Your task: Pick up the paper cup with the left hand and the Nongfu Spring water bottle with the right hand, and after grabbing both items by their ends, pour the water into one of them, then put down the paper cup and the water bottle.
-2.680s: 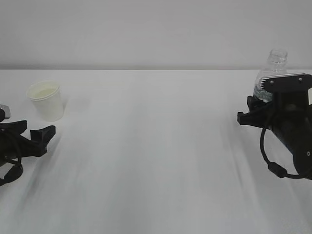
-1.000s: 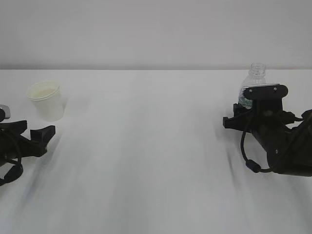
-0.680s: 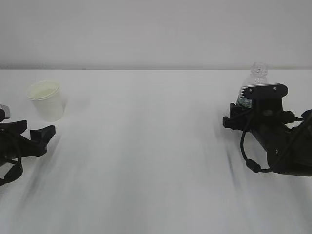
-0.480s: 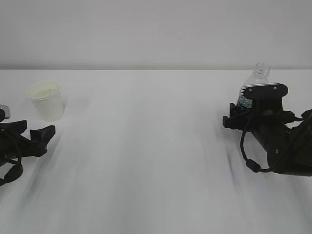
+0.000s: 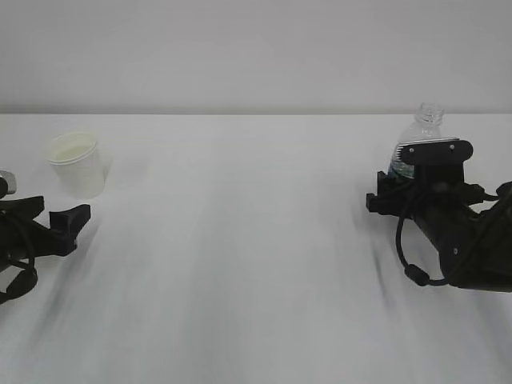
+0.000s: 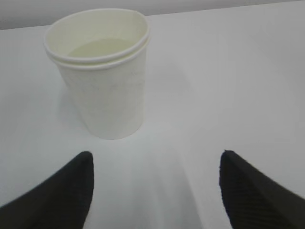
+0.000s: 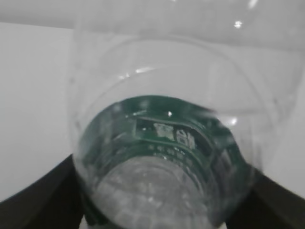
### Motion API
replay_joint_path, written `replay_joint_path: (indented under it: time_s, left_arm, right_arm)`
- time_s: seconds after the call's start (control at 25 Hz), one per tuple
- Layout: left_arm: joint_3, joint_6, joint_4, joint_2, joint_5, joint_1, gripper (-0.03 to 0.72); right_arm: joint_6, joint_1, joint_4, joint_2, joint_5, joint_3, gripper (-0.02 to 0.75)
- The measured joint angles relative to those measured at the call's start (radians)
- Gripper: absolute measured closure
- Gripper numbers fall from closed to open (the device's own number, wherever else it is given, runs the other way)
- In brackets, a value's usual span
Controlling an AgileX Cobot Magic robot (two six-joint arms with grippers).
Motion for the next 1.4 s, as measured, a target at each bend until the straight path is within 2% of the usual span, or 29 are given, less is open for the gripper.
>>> replay_joint_path:
  time_s: [0.4,0.72,1.4]
  left_arm:
    - [0.008,0.000,-0.005,-0.012,0.000,0.000,0.100]
    - [0.068,0.007,-0.052,-0.102,0.000,0.000,0.101]
    - [0.161,0.012,-0.054,-0.231,0.000,0.000,0.101]
  right_arm:
    - [0.000,0.002,-0.002,-0.081,0.006,0.076,0.142]
    - [0.000,0.002,-0.002,-0.130,0.011,0.130,0.143]
    - [0.000,0.002,-0.033,-0.306,0.052,0.272,0.143]
